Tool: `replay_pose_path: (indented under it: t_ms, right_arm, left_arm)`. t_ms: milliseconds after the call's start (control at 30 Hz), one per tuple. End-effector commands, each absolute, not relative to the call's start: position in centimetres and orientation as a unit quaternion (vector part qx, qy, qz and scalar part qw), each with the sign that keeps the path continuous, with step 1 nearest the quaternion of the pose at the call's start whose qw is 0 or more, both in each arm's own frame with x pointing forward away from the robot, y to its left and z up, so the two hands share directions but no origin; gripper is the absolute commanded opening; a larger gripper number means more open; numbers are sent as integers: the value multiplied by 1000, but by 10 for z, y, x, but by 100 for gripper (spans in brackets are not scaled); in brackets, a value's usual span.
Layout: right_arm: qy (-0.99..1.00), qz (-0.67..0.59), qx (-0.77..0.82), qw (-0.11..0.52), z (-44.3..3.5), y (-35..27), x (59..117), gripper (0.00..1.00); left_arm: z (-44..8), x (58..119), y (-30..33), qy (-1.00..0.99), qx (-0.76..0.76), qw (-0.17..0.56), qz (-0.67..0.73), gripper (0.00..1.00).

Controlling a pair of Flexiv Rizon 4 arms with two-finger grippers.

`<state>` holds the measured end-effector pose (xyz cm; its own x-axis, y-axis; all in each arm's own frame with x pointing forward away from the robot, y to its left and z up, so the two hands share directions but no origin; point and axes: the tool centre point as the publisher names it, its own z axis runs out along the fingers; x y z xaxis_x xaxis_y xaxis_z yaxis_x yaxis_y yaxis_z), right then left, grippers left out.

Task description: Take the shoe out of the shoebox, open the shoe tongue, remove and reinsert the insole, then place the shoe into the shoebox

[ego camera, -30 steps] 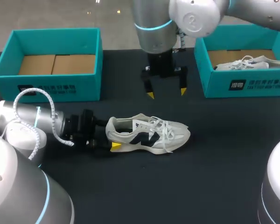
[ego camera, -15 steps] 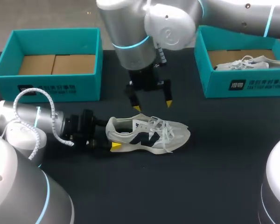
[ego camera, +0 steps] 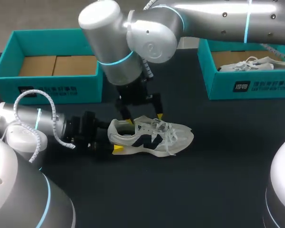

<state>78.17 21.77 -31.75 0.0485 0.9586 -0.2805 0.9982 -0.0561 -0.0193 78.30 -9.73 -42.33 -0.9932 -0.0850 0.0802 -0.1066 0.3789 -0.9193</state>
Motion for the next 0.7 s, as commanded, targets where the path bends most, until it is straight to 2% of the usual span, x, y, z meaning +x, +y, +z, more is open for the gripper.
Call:
replay_pose_path:
  t_ms: [33,500,600,700]
  right_arm:
    - [681,-115,718,89,-324,224,781,100]
    - [669,-157,721,90,-344,215,781,100]
    - [665,-163,723,92,-344,209,782,96]
    - [661,-168,725,93,-344,202,781,82]
  left_arm:
    - [-423,783,-98,-831,58,10,554,0]
    - [-423,783,-98,-831,58,10,554,0]
    - [-423,783,-98,-831,58,10,554,0]
    - [-423,783,-98,-831,58,10,554,0]
